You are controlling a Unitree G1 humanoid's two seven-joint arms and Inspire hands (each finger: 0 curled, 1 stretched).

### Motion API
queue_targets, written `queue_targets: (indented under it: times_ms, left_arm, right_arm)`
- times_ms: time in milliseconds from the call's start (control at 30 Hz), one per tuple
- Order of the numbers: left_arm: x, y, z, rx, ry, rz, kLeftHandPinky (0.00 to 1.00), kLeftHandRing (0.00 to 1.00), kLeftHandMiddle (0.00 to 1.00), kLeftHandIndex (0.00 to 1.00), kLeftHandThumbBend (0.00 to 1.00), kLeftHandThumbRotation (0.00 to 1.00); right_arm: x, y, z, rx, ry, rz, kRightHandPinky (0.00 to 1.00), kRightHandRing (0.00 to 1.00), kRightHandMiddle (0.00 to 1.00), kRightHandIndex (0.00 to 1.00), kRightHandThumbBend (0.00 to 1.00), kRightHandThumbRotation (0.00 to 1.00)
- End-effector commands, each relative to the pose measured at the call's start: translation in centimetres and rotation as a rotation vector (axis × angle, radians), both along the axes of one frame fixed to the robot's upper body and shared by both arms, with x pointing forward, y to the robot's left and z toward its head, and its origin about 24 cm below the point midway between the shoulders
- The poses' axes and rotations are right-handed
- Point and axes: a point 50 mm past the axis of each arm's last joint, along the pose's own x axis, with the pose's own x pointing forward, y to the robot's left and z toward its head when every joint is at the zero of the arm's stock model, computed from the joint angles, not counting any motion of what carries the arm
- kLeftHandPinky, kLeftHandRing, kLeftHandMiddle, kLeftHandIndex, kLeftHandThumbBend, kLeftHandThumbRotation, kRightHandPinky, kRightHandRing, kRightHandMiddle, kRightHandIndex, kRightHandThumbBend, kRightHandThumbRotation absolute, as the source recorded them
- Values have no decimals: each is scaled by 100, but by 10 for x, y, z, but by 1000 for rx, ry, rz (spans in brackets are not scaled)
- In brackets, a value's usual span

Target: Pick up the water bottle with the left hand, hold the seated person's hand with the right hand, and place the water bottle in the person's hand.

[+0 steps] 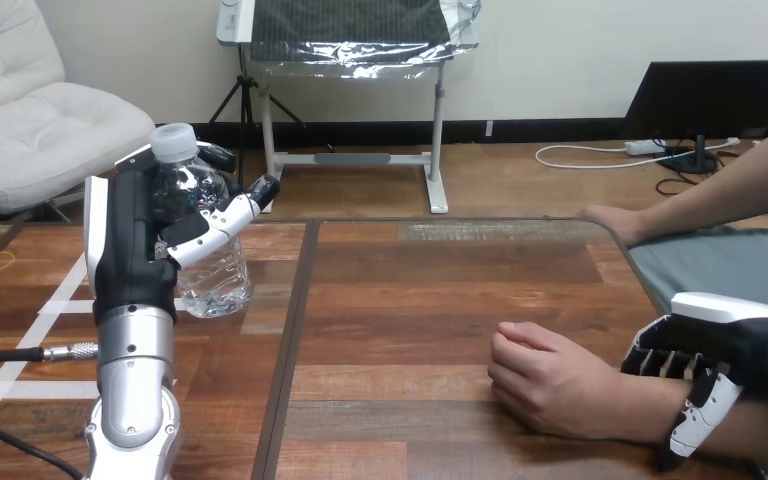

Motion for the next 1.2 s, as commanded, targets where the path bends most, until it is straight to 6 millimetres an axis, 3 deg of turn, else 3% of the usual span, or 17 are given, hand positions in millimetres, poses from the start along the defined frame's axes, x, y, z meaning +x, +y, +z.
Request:
queue_targets:
  times_ms: [0, 700, 1167]
  left_arm:
    - [5, -3, 21, 1, -100, -9, 26, 31, 37, 43, 62, 0]
    - [5, -1, 21, 11, -97, 1, 26, 31, 38, 43, 62, 0]
    - [5, -1, 21, 15, -100, 0, 26, 31, 38, 43, 62, 0]
  right_arm:
    - [2, 7, -12, -14, 42, 0, 51, 56, 63, 66, 100, 17]
    - [0, 11, -16, -19, 47, 22, 38, 47, 55, 57, 100, 35]
    - [0, 14, -15, -20, 44, 25, 37, 46, 54, 54, 100, 33]
